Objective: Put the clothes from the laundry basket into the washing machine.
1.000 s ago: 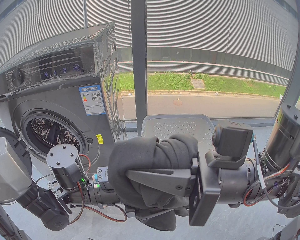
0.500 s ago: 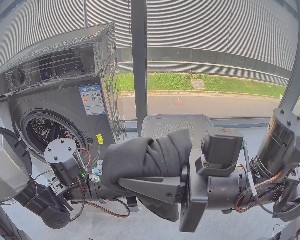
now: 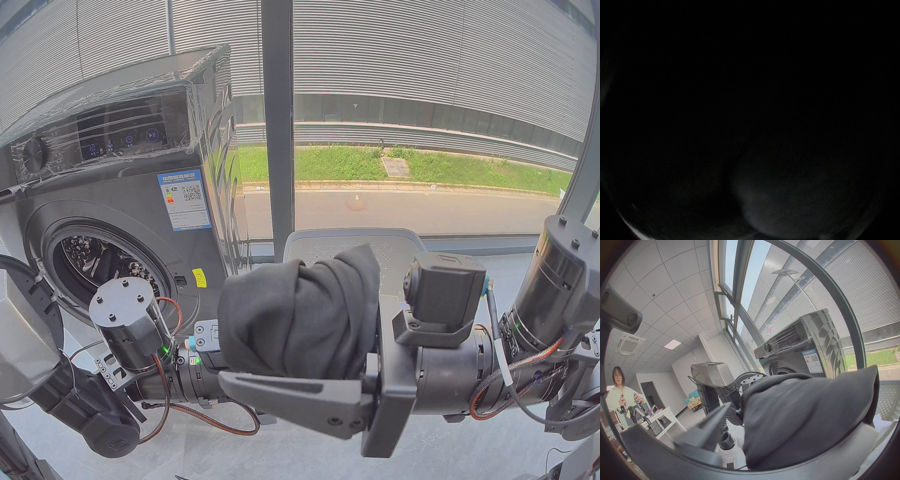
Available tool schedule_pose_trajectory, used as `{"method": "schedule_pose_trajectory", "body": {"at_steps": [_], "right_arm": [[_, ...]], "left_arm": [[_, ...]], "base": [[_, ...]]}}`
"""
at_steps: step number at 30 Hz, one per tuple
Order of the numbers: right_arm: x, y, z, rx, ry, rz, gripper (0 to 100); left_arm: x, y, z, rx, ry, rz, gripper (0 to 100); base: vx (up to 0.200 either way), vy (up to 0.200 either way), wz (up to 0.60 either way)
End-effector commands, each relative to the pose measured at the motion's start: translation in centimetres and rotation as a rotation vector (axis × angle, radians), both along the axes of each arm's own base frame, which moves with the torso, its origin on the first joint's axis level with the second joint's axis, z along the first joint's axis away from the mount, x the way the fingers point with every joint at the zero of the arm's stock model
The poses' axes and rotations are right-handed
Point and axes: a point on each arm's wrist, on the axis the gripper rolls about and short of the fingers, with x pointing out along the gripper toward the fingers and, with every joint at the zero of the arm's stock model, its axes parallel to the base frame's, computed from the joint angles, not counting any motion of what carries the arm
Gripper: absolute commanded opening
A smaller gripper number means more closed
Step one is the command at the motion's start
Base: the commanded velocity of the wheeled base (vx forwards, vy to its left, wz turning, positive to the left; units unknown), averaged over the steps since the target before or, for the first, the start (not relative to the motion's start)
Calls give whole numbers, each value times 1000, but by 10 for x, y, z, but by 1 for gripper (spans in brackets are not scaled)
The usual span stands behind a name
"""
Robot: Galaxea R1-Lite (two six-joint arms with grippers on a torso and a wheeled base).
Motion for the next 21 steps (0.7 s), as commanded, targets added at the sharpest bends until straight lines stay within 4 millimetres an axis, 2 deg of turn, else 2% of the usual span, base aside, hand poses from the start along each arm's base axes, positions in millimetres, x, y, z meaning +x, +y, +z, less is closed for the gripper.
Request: {"method": "schedule_pose_trajectory", "body": {"at_steps": [1,3,4,5,6,7,14,17,21], "right_arm": [[7,-10,-7,-22,15,-51,100],[21,-30,-19,-61,33,-167,100],[21,-30,-19,-61,33,-167,100],[32,-59,-25,-77,46,-304,100],[33,-61,-25,-77,46,-313,100],[39,-84,-28,-85,54,-405,100],[36,-157,-38,-90,74,-702,100],[36,-178,-43,-94,87,-801,100],[40,-192,-38,-73,78,-880,100]], "left_arm": [[2,2,-2,4,6,10,0],[3,5,-1,0,18,21,0],[3,5,-1,0,18,21,0],[5,9,-1,-5,35,49,0],[5,9,-1,-5,36,52,0],[7,12,0,-9,44,73,0],[8,12,-1,-15,75,113,0],[8,12,-4,-42,179,181,0],[7,10,-14,-52,296,249,0]], "base": [[0,0,0],[0,0,0],[0,0,0],[0,0,0],[0,0,0],[0,0,0],[0,0,0],[0,0,0],[0,0,0]]}}
